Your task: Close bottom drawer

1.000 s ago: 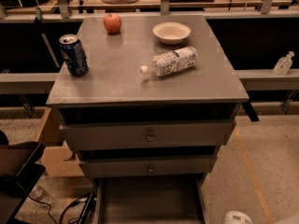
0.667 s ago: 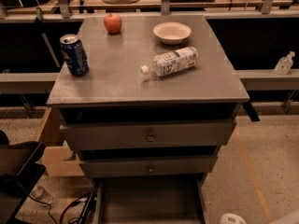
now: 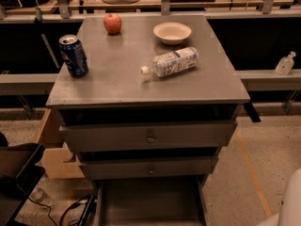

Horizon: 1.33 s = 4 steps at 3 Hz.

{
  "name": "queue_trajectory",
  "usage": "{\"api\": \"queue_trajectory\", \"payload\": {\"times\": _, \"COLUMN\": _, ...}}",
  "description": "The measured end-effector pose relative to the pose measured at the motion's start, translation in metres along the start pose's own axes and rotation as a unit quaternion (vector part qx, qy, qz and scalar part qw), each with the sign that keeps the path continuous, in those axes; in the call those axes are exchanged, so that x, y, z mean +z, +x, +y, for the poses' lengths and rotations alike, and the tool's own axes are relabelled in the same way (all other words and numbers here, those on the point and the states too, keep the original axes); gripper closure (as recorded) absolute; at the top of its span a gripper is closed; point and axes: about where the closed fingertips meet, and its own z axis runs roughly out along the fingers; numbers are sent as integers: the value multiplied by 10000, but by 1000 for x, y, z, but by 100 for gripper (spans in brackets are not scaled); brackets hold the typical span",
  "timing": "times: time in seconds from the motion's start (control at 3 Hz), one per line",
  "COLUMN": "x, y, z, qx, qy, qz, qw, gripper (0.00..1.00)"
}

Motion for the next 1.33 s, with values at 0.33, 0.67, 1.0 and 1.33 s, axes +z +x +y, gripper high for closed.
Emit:
{"api": "queue_trajectory", "payload": {"times": 0.33, "x": 51, "y": -20, "z": -7, "qx": -286, "qy": -44, "qz": -142, "qw": 9995, "gripper": 64}}
{"api": "queue_trajectory", "payload": {"times": 0.67, "x": 85, "y": -41, "z": -28, "qx": -535, "qy": 82, "qz": -230, "qw": 9983, "gripper": 95}}
{"api": "queue_trajectory", "payload": {"times": 1.0, "x": 91, "y": -49, "z": -40, "qx": -677, "qy": 315, "qz": -293, "qw": 9968, "gripper": 100}}
{"api": "queue_trajectory", "payload": {"times": 1.33, "x": 83, "y": -59, "z": -54, "qx": -859, "qy": 636, "qz": -400, "qw": 9935, "gripper": 100}}
